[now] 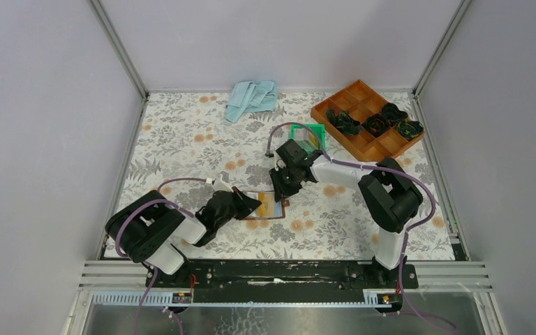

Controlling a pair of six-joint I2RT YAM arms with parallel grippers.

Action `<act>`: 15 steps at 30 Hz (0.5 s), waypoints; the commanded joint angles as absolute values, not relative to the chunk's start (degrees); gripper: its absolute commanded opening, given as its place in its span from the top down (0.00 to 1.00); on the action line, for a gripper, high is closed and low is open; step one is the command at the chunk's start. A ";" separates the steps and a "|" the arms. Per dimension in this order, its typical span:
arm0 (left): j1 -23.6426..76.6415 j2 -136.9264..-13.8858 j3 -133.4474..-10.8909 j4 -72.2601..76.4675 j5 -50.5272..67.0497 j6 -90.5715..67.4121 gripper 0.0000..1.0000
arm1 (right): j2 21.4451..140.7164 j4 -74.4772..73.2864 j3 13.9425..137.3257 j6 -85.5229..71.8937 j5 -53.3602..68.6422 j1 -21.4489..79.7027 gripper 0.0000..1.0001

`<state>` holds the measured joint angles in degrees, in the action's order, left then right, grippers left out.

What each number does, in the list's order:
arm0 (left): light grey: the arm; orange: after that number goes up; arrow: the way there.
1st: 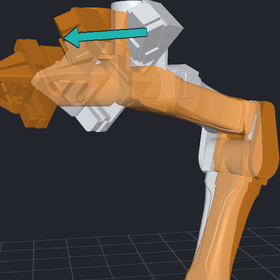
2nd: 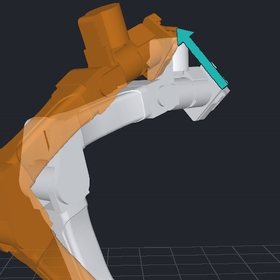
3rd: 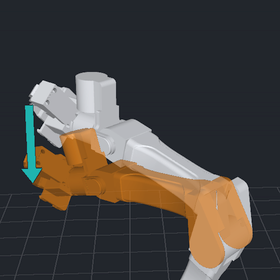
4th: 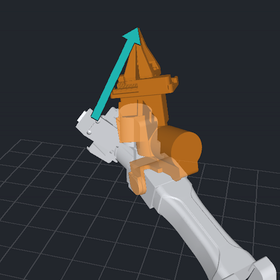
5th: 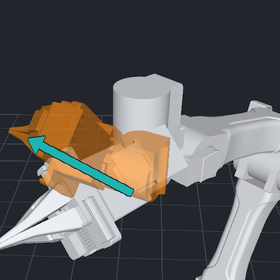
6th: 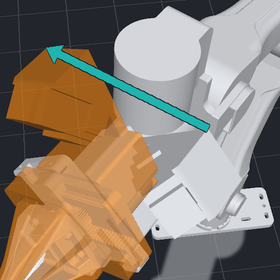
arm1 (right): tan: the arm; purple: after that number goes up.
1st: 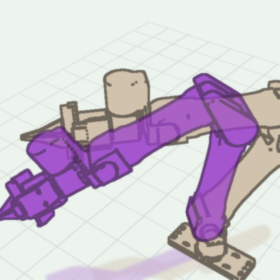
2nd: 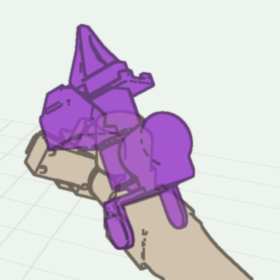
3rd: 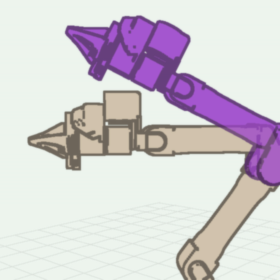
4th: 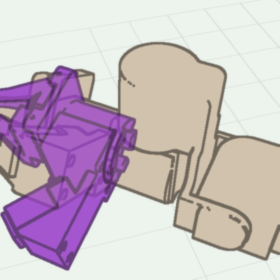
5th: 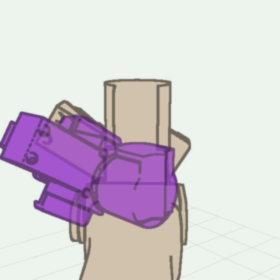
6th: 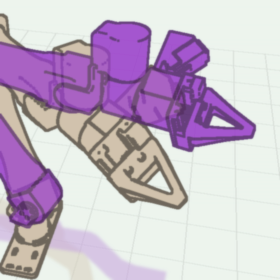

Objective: Put the credit cards into the card holder
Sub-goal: Insert the credit card into the card holder.

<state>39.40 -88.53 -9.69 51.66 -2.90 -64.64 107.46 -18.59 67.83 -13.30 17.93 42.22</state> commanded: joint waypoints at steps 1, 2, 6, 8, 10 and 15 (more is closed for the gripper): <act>40.00 -89.40 -9.75 44.31 -5.05 -63.02 1.00 | 102.39 -21.22 67.29 -13.39 11.61 42.88 0.73; 40.01 -89.53 -9.83 44.18 -5.03 -62.94 1.00 | 101.91 -21.37 66.92 -13.44 10.89 42.85 0.74; 40.08 -89.92 -10.10 44.12 -4.88 -62.93 1.00 | 101.38 -22.08 66.24 -13.05 9.79 42.89 0.74; 40.16 -90.08 -10.40 43.80 -4.75 -62.86 1.00 | 101.67 -22.07 66.05 -12.96 10.22 42.89 0.75; 40.17 -89.98 -10.59 43.38 -4.77 -62.85 1.00 | 102.13 -21.73 65.76 -13.10 10.64 42.88 0.75; 40.34 -90.24 -11.07 42.60 -4.59 -62.33 1.00 | 103.40 -20.18 64.60 -13.32 11.75 42.87 0.76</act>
<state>39.77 -88.55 -11.03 49.71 -3.03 -64.60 103.24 -20.69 65.34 -13.28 11.57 42.44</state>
